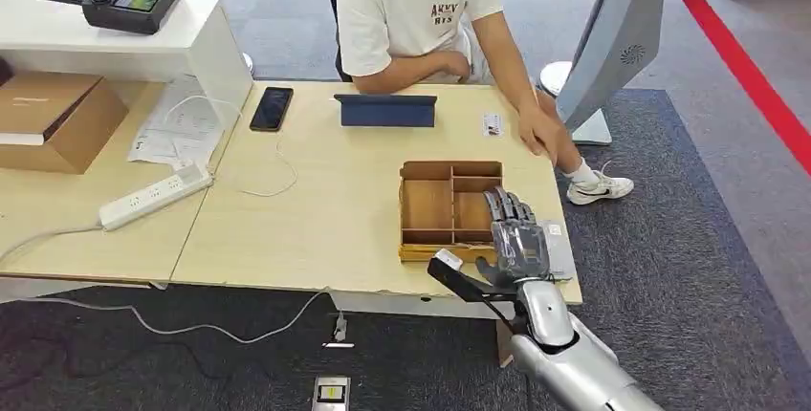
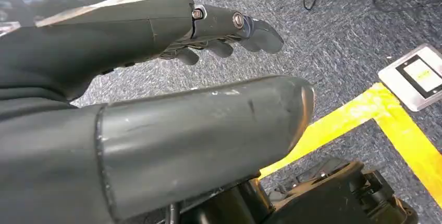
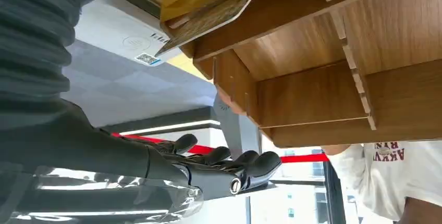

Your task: Pass the card to the sensor for recognition and then transmit it.

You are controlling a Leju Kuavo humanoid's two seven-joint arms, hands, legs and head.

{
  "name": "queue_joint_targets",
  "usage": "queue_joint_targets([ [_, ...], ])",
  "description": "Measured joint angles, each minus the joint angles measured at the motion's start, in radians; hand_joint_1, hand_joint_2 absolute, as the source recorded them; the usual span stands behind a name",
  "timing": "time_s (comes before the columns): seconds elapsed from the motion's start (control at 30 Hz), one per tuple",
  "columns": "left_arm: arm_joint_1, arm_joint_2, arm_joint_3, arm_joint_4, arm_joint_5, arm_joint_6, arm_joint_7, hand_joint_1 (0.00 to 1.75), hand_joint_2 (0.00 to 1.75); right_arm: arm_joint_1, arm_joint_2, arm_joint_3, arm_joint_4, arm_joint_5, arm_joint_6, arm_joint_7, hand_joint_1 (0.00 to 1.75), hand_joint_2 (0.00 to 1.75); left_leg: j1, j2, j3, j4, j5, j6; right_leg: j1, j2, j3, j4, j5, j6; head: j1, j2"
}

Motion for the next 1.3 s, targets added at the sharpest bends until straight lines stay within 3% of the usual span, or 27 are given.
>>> queue_joint_targets([
  [0.23, 0.0, 0.0, 0.0, 0.0, -0.004, -0.003, 0.0, 0.0, 0.0, 0.002, -0.001, 0.001, 0.0, -0.003, -0.003, 0.0, 0.0, 1.75, 0.0, 0.0, 0.0, 0.0, 0.0, 0.0, 0.0, 0.0, 0.0, 0.0, 0.0, 0.0, 0.0, 0.0],
  [0.27, 0.0, 0.0, 0.0, 0.0, -0.005, -0.004, 0.0, 0.0, 0.0, 0.003, -0.001, 0.001, 0.0, -0.003, -0.003, 0.0, 0.37, 1.75, 0.0, 0.0, 0.0, 0.0, 0.0, 0.0, 0.0, 0.0, 0.0, 0.0, 0.0, 0.0, 0.0, 0.0],
  [0.3, 0.0, 0.0, 0.0, 0.0, -0.006, -0.005, 0.0, 0.0, 0.0, 0.004, -0.001, 0.001, 0.0, -0.003, -0.003, 0.0, 1.62, 1.75, 0.0, 0.0, 0.0, 0.0, 0.0, 0.0, 0.0, 0.0, 0.0, 0.0, 0.0, 0.0, 0.0, 0.0],
  [0.33, 0.0, 0.0, 0.0, 0.0, -0.006, -0.006, 0.0, 0.0, 0.0, 0.004, -0.001, 0.001, 0.0, -0.003, -0.002, 0.0, 1.75, 1.75, 0.0, 0.0, 0.0, 0.0, 0.0, 0.0, 0.0, 0.0, 0.0, 0.0, 0.0, 0.0, 0.0, 0.0],
  [0.9, 0.0, 0.0, 0.0, 0.0, -0.005, -0.008, 0.004, 0.0, 0.0, 0.007, 0.0, 0.005, -0.001, -0.021, 0.073, -0.005, 1.75, 1.75, 0.0, 0.0, 0.0, 0.0, 0.0, 0.0, 0.0, 0.0, 0.0, 0.0, 0.0, 0.0, 0.0, 0.0],
  [1.3, -0.003, 0.001, 0.0, 0.0, -0.008, -0.016, 0.0, 0.0, 0.0, 0.007, 0.002, 0.01, -0.001, -0.022, 0.044, -0.009, 1.75, 1.75, 0.0, 0.0, 0.0, 0.0, 0.0, 0.0, 0.0, 0.0, 0.0, 0.0, 0.0, 0.0, 0.0, 0.0],
])
